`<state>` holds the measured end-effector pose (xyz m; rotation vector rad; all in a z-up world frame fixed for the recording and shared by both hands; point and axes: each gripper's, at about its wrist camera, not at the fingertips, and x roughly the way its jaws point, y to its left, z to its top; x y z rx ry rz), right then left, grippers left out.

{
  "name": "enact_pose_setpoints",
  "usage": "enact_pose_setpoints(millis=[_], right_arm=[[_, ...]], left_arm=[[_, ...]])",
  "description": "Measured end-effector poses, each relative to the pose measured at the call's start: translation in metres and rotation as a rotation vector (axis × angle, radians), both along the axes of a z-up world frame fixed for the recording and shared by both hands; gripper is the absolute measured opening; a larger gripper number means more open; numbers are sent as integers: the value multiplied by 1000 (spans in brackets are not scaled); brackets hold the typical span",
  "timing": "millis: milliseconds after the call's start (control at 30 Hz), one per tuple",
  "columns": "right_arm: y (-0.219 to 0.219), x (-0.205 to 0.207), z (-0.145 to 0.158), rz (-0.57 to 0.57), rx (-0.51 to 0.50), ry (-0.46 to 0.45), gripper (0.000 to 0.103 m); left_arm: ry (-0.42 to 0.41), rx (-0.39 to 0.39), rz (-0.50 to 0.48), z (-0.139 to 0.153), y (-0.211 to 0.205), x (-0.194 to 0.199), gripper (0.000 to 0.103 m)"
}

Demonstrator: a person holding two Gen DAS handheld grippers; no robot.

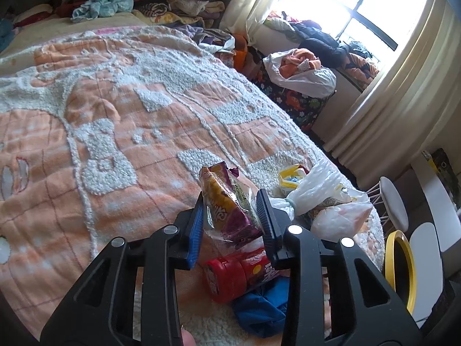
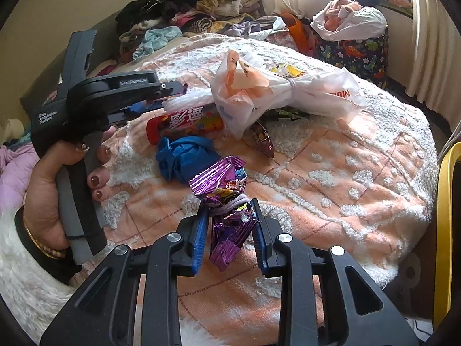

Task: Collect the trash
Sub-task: 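Grasp the snack bag with the left tool while the right tool grasps the purple wrapper, then carry the snack bag and purple wrapper over the yellow bin with both tools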

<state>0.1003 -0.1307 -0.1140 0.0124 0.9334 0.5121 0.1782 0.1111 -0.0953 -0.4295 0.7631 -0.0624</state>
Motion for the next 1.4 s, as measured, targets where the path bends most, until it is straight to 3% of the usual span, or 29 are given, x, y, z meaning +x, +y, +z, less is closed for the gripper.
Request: enact_pose_setpoints(millis=[933, 1400], right_arm=[[-39, -12, 43, -63, 132, -154, 27], [-87, -12, 53, -179, 174, -181, 27]], left_arm=[[-121, 85, -116, 50, -48, -28, 26], [-143, 105, -209, 59, -93, -31, 26]])
